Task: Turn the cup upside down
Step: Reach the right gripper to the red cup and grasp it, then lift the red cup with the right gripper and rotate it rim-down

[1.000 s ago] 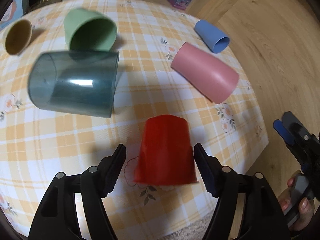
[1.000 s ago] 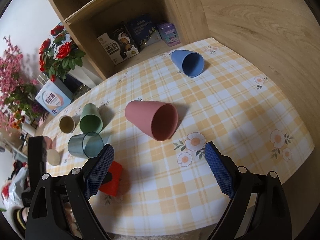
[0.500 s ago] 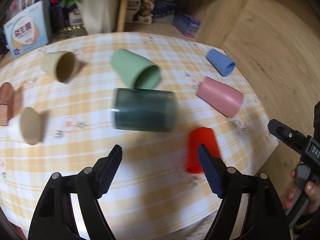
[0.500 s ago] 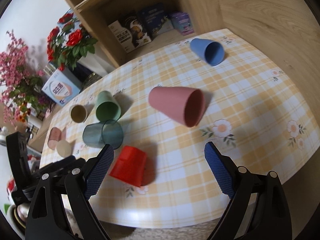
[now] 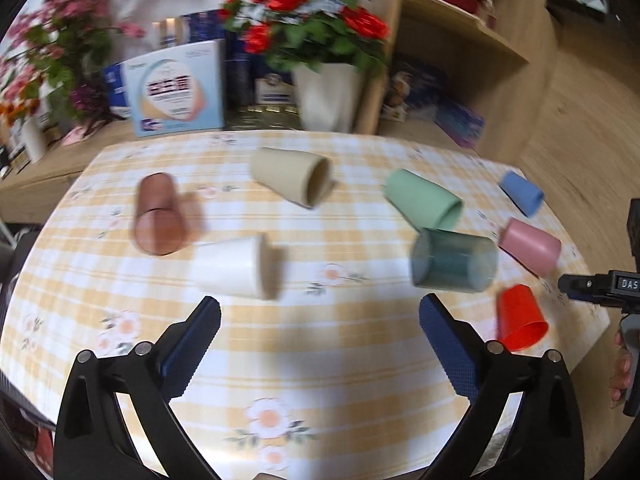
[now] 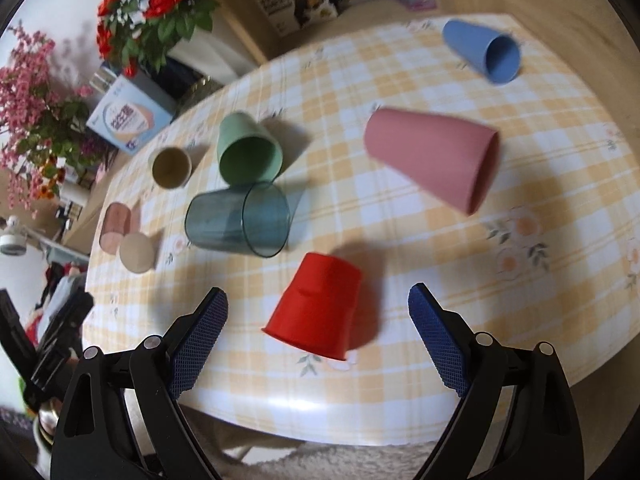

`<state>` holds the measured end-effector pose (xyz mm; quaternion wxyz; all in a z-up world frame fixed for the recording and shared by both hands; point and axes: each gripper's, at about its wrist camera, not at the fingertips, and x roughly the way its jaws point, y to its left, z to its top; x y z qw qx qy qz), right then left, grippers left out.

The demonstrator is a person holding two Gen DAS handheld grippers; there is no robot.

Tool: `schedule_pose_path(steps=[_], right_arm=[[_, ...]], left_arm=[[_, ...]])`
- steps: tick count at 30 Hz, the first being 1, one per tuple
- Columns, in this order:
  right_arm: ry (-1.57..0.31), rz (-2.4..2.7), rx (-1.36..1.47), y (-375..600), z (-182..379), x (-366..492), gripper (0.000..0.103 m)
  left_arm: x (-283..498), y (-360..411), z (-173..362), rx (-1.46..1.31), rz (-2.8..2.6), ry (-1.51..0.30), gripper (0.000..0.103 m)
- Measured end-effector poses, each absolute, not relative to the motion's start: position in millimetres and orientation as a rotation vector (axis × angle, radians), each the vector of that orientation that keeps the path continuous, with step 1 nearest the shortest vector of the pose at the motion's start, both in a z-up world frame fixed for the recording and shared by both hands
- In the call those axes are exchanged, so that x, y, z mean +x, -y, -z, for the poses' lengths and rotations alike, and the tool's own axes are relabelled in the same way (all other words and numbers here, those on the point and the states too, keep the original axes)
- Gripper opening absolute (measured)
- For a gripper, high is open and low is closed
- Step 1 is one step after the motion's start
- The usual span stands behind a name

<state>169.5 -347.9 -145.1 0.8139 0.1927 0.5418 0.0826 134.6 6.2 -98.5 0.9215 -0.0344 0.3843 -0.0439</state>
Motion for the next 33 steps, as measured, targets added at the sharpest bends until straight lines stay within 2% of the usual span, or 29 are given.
schedule_pose_path(steps=[8,16,17,18,19,30,31,33], right_arm=[[-1.298,-0.138,0.463,336,167,196,0.088],[-1.352,-0.087,0.452,336,180,209,0.088],[-1.354,-0.086,0.455,336,181,209,0.086],[-1.357,-0.088,0.456,336,182,210,0.073],[-1.364,-0.091,0.455,335,184,211,0.071],[-1.401,-0.102,0.515,336,202,222,0.068],[-1.404,-0.105,0.526,336,204,223,0.067],[-1.408,-0.112,0.541,336,207,223,0.056]], left_arm=[[112,-60,98,-0.203,-0.04,-0.755,0.097],[103,-58,109,-0.203,-0.058,-0.782,0.097],[103,-56,110,-0.201,-0.054,-0.786,0.097],[102,-55,111,-0.199,-0.053,-0.788,0.097],[102,-53,112,-0.195,-0.05,-0.792,0.097],[103,-47,118,-0.195,-0.055,-0.815,0.097],[103,-47,119,-0.195,-0.054,-0.818,0.097],[103,-46,121,-0.192,-0.054,-0.826,0.097]])
